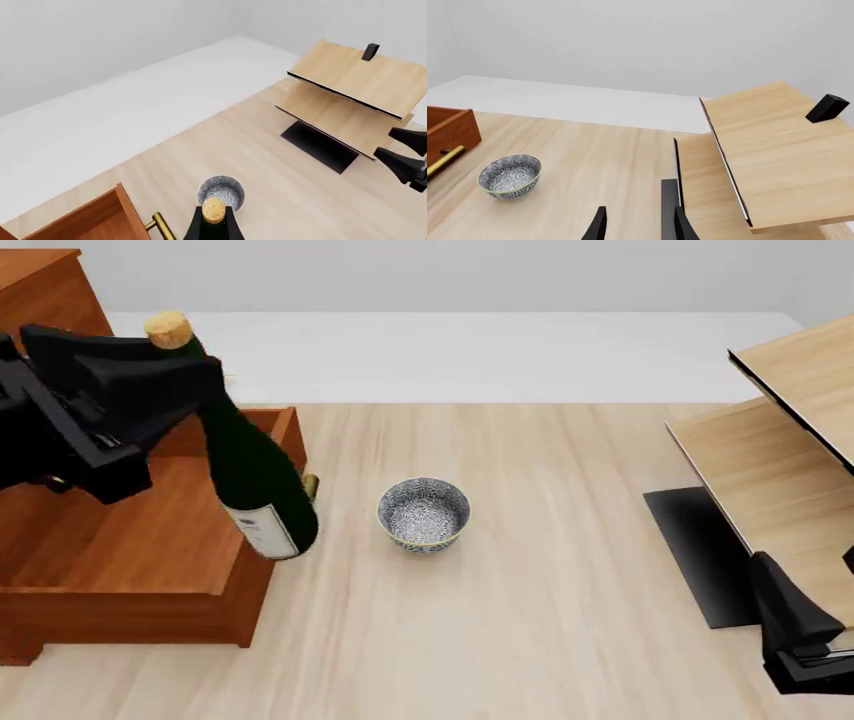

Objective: Put the wine bottle in the bottom drawer of the cabinet.

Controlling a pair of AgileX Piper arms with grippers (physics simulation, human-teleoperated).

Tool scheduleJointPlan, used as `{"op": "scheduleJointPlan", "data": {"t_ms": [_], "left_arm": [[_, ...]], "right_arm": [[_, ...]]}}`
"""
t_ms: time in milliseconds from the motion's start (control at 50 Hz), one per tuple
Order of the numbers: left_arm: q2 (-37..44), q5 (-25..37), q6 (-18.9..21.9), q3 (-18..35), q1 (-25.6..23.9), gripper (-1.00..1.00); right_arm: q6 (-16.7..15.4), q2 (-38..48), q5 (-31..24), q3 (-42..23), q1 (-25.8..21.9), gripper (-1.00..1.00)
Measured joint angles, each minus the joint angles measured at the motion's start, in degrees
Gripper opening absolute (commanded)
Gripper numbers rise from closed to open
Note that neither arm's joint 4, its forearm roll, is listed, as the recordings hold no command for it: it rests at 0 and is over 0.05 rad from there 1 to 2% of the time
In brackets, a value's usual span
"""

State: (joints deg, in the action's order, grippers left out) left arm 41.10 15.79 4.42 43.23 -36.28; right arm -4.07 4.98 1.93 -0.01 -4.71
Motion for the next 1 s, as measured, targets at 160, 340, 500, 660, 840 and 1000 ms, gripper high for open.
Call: {"op": "scheduleJointPlan", "data": {"t_ms": [160, 340, 500, 660, 840, 1000], "left_arm": [[-1.9, 5.9, 1.2, 6.1, 1.9, -1.0], [-2.6, 11.4, 2.6, 11.7, 4.2, -1.0], [-1.5, 17.3, 4.3, 17.2, 7.4, -1.0], [0.6, 23.4, 4.6, 21.8, 10.4, -1.0], [4.4, 29.7, 4.6, 26.5, 13.2, -1.0], [7.9, 31.9, 4.2, 27.8, 15.1, -1.0]], "right_arm": [[-0.1, 0.0, 0.0, 0.0, 0.0, 1.0], [-0.1, 0.0, 0.0, 0.0, 0.0, 1.0], [-0.2, 0.1, 0.0, 0.0, 0.0, 1.0], [-0.3, -0.2, -0.2, 0.0, 0.0, 1.0], [-0.5, -0.3, -0.3, 0.0, -0.1, 1.0], [-0.8, -0.3, -0.3, 0.0, -0.2, 1.0]]}}
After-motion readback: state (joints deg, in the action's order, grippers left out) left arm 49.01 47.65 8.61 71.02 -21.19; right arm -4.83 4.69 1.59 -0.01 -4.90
